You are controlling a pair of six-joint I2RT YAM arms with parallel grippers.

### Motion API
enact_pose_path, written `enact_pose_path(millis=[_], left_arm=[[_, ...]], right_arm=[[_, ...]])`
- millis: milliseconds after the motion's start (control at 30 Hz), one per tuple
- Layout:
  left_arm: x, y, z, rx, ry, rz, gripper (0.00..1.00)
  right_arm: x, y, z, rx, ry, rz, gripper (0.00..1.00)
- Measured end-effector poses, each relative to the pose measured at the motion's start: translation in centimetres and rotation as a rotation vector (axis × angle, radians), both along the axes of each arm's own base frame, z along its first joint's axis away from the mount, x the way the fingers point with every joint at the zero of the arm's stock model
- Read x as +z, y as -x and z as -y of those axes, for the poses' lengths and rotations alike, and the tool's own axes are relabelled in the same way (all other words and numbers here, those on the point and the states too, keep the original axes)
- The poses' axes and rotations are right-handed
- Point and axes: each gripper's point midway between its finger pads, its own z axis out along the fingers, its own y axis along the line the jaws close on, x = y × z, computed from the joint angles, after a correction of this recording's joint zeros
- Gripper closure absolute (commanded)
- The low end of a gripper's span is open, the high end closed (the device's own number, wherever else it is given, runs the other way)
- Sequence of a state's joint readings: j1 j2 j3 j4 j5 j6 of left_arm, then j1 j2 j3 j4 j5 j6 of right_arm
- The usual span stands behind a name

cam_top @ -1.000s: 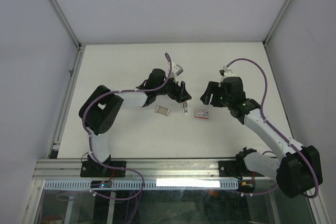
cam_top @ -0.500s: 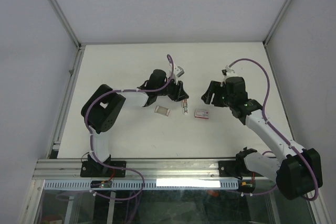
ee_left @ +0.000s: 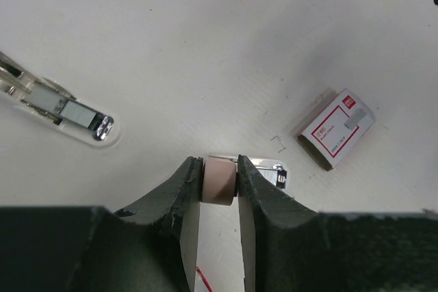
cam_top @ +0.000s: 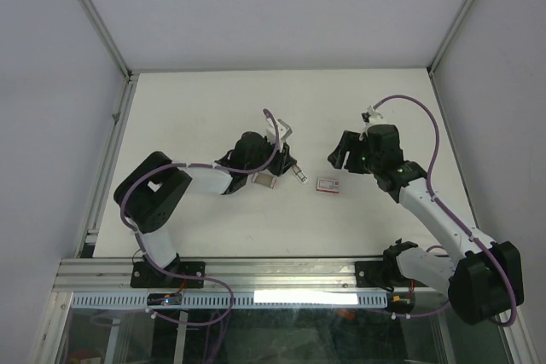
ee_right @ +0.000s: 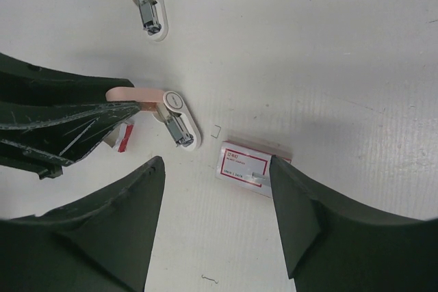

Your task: Load the staples into the stapler

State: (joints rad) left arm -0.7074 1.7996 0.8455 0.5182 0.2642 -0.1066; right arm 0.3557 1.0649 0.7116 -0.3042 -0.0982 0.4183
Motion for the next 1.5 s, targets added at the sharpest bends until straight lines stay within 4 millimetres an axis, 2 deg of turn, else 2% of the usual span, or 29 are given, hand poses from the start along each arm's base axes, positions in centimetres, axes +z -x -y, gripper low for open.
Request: enact_pose_path(millis=[200, 433, 667, 833, 933, 1133, 1300, 1500], left_arm=[[0.2, 0.2, -2.6, 0.164, -0.064, 0.114, 0.96], [0.0, -1.0, -5.0, 0.35, -0.154, 0.154, 0.98], [0.1, -1.5, -4.3, 0.435, -0.272, 0.192, 0.99], [-0.2, -1.3, -3.9, 0.467, -0.346, 0.227, 0.95], [-0.3, -1.1, -3.7, 0.476, -0.377, 0.243, 0.86], [-0.4, -0.6, -3.4, 0.473, -0.416, 0.254, 0.62], [-1.1, 0.4, -2.7, 0.42, -0.432, 0.237, 0.41], [-1.6, 1.5, -1.7, 0.344, -0.417, 0.201, 0.22]], right_arm=[[-0.3, 0.1, 0.1, 0.0, 0.0, -0.007, 0.34], [-0.4, 0.1, 0.1, -0.001, -0.004, -0.01, 0.34], [-0.4, 0.1, 0.0, 0.001, -0.006, -0.01, 0.35], [-0.5, 0.1, 0.0, 0.0, -0.006, -0.013, 0.35], [-0.6, 0.1, 0.0, 0.0, -0.006, -0.013, 0.35], [-0.7, 0.0, 0.1, -0.002, -0.005, -0.013, 0.35], [-0.7, 0.0, 0.2, -0.004, -0.005, -0.013, 0.34], [-0.7, 0.0, 0.2, -0.005, -0.005, -0.013, 0.34]])
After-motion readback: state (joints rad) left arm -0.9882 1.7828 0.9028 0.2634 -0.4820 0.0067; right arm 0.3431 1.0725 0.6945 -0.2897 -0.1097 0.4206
